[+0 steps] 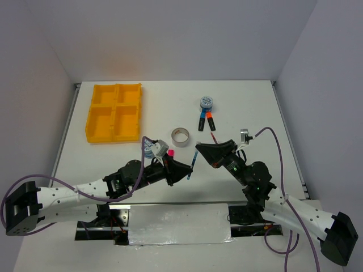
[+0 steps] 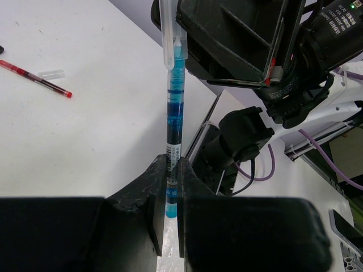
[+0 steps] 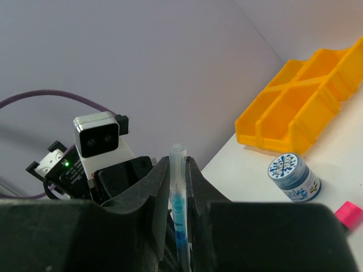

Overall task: Sort the stationery into containers
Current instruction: Close the pen cap on the pen.

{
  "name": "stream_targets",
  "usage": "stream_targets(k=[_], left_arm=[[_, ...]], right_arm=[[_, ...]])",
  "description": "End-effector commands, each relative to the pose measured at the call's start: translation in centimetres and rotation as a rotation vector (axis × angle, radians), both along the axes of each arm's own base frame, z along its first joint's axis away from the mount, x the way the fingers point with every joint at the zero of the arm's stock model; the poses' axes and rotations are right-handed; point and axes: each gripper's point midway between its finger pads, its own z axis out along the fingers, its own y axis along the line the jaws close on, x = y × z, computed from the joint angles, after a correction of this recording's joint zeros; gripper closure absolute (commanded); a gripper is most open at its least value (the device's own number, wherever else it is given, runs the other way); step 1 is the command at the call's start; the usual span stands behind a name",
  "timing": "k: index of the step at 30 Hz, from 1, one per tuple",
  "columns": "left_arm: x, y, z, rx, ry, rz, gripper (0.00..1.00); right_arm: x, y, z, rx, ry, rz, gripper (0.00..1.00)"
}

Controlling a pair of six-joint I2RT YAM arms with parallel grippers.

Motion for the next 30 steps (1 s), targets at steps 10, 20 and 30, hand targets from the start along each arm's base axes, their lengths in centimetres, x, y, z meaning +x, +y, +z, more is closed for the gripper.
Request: stream_targets(k=[10, 20, 30], left_arm=[[0.8, 0.0, 6.0, -0.15, -0.109, 0.042, 1.0], [1.3, -0.4, 7.0, -0.148, -0.108, 0.058, 1.0], [1.7, 0.4, 6.4, -0.121, -0.112, 0.097, 1.0]], right_arm=[[-1.4, 0.7, 0.7, 0.035, -0.043, 0.056, 1.0], [-0.9, 1.0, 0.6, -0.025, -0.066, -0.002, 1.0], [-0.5, 0.6, 0.0, -0.106, -0.087, -0.044, 1.0]])
